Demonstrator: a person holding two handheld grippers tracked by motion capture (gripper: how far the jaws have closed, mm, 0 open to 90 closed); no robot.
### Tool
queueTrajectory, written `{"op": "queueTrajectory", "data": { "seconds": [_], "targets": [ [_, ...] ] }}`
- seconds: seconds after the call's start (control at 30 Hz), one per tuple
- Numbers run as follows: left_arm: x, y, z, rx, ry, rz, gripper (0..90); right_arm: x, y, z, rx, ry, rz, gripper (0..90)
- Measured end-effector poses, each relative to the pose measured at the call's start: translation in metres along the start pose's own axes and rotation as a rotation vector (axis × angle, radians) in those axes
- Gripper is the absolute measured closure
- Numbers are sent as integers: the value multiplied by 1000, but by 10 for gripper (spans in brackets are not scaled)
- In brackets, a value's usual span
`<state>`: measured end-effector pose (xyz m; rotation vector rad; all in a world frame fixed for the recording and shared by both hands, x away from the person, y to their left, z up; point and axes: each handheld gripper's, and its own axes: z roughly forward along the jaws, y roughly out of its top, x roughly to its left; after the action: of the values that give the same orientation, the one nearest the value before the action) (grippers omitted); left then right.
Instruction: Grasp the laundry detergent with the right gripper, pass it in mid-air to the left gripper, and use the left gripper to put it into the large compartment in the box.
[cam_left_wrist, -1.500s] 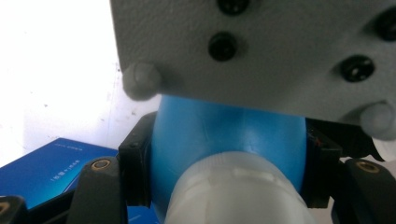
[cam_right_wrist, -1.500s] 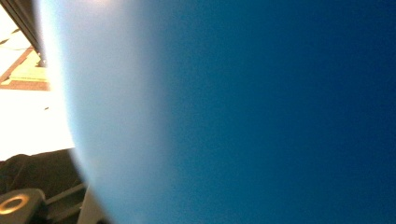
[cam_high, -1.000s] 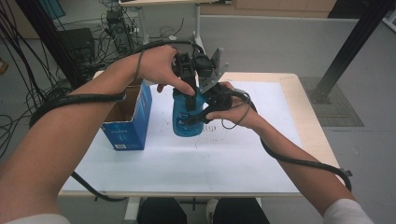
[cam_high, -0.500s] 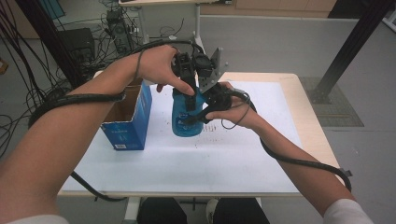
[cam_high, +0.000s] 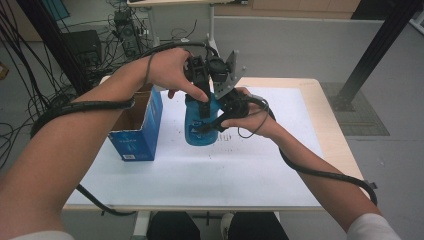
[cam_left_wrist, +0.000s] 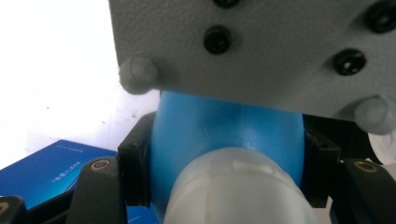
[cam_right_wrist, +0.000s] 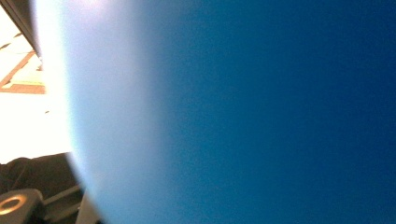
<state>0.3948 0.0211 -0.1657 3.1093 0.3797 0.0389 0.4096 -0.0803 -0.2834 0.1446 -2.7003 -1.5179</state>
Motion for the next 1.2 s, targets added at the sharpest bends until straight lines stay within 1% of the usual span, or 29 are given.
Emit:
{"op": "queueTrajectory", "data": {
  "seconds": [0.03, 0.43, 1.0, 1.03, 1.2],
  "targets": [
    [0, 0, 0, 1, -1, -5, 370, 0, 0, 0, 0, -2, -2, 420],
    [-1, -1, -1, -2, 7, -10, 370, 0, 0, 0, -6, -6, -5, 418],
    [-2, -4, -3, -4, 6, -17, 371, 1, 2, 1, -19, -2, -8, 413],
    [-2, -4, -3, -7, 7, -21, 370, 1, 2, 1, -19, -2, -2, 413],
    [-2, -4, -4, -4, 10, -18, 371, 1, 2, 0, -21, -3, 2, 412]
  ]
}}
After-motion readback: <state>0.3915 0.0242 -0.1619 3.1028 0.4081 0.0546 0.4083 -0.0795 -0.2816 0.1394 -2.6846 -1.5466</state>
